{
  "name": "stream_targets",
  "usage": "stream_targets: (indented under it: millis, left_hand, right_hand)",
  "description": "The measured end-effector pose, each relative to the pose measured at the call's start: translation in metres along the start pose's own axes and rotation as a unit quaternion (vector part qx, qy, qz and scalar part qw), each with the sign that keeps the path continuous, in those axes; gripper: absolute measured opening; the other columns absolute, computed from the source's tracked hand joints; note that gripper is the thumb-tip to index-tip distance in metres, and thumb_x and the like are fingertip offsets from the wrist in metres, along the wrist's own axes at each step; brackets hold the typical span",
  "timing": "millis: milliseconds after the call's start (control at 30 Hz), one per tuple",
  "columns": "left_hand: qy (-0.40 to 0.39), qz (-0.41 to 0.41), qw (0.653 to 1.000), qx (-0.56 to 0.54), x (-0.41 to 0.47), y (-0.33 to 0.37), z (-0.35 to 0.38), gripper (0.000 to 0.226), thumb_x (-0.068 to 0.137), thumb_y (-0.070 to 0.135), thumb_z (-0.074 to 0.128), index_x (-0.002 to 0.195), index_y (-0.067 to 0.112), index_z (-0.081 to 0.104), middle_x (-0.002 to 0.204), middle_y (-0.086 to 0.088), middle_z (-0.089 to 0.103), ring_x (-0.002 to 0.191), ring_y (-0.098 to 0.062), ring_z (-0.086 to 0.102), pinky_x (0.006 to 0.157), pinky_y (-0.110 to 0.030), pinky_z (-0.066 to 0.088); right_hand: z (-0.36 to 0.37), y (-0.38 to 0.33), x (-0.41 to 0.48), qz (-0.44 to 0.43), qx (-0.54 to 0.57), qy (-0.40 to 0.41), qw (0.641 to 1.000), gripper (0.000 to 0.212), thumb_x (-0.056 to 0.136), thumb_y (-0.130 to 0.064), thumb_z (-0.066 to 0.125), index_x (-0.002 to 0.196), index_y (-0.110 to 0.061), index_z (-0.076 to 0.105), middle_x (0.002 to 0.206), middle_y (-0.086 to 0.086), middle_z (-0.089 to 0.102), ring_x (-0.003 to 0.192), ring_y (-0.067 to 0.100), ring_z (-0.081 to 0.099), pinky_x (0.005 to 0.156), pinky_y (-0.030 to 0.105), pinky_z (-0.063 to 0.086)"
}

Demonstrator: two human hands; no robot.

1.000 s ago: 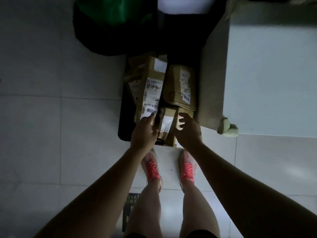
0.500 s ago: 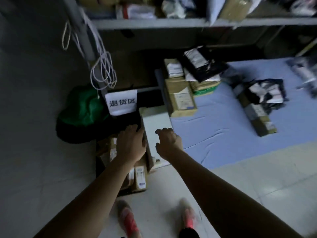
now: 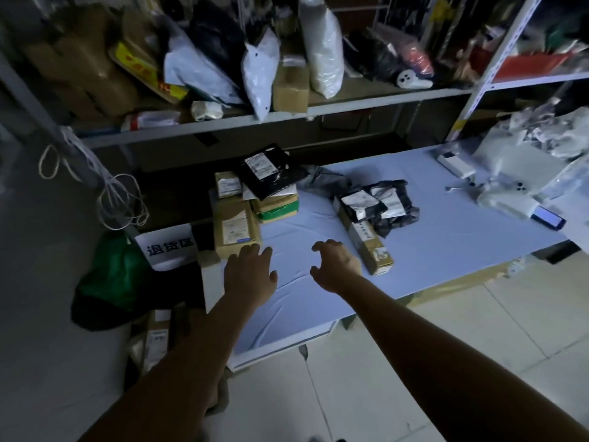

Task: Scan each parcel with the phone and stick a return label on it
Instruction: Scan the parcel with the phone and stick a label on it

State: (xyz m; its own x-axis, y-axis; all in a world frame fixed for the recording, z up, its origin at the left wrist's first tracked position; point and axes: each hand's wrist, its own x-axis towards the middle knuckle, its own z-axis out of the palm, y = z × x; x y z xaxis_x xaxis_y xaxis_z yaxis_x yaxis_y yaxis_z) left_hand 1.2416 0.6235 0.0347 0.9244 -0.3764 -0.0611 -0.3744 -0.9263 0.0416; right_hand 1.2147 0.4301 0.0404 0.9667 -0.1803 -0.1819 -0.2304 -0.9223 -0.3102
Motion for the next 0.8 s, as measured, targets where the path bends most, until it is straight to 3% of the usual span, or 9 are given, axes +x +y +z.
stream_targets:
  millis: [200,400,500,567,633,733,800]
  left_hand:
    - [-0.063,-0.026,0.983,-0.17,0.036,0.101,0.026,0.058,0.099,0.044,0.053,0.15,0.019,0.042,0.145,-0.008,0.049,0.134,-0.027,0.047,0.107,-0.04,0.042]
    - [-0.129,-0.103,0.905,-0.392,0.106,0.176,0.079,0.057,0.1,0.035,0.058,0.149,0.01,0.045,0.15,-0.013,0.049,0.138,-0.027,0.046,0.113,-0.038,0.037]
    - [-0.134,-0.149,0.861,-0.468,0.141,0.207,0.107,0.053,0.1,0.034,0.058,0.147,0.013,0.047,0.147,-0.01,0.053,0.133,-0.026,0.051,0.106,-0.035,0.044]
    - [-0.131,-0.167,0.843,-0.494,0.158,0.225,0.121,0.041,0.1,0.036,0.057,0.138,0.019,0.055,0.133,-0.004,0.063,0.122,-0.023,0.059,0.085,-0.025,0.047]
    - [-0.127,-0.176,0.832,-0.511,0.172,0.238,0.132,0.028,0.099,0.036,0.054,0.126,0.029,0.059,0.116,0.002,0.068,0.107,-0.021,0.065,0.068,-0.022,0.044]
    - [-0.125,-0.195,0.813,-0.534,0.187,0.25,0.141,0.032,0.098,0.035,0.051,0.129,0.036,0.058,0.113,0.007,0.064,0.1,-0.014,0.064,0.075,-0.03,0.052]
    - [-0.12,-0.22,0.792,-0.557,0.189,0.257,0.144,0.028,0.097,0.036,0.051,0.123,0.037,0.062,0.112,-0.001,0.068,0.098,-0.017,0.067,0.08,-0.04,0.058]
  right_hand:
    - [-0.02,0.104,0.012,0.101,0.101,0.016,0.99,0.048,0.086,-0.03,0.066,0.133,-0.028,0.057,0.133,0.0,0.06,0.119,0.025,0.059,0.092,0.035,0.05]
    - [-0.012,0.176,0.06,0.178,0.228,0.026,0.957,0.045,0.088,-0.025,0.066,0.132,-0.023,0.062,0.125,0.003,0.069,0.107,0.023,0.067,0.082,0.029,0.053]
    - [-0.001,0.203,0.093,0.195,0.23,0.004,0.954,0.049,0.09,-0.025,0.067,0.138,-0.019,0.057,0.133,0.003,0.065,0.118,0.022,0.063,0.093,0.03,0.05]
    - [0.007,0.215,0.11,0.201,0.226,-0.037,0.952,0.054,0.092,-0.03,0.067,0.143,-0.018,0.054,0.137,0.004,0.063,0.123,0.023,0.061,0.099,0.032,0.049]
    - [0.014,0.222,0.125,0.193,0.236,-0.076,0.949,0.046,0.092,-0.031,0.066,0.137,-0.022,0.06,0.126,0.005,0.07,0.112,0.024,0.066,0.092,0.035,0.055]
    - [0.019,0.23,0.142,0.166,0.264,-0.088,0.946,0.03,0.092,-0.032,0.064,0.121,-0.029,0.069,0.103,0.002,0.076,0.093,0.024,0.07,0.076,0.037,0.058]
    - [0.019,0.238,0.145,0.152,0.288,-0.089,0.941,0.025,0.09,-0.037,0.067,0.115,-0.033,0.072,0.097,-0.004,0.077,0.088,0.019,0.072,0.072,0.036,0.059]
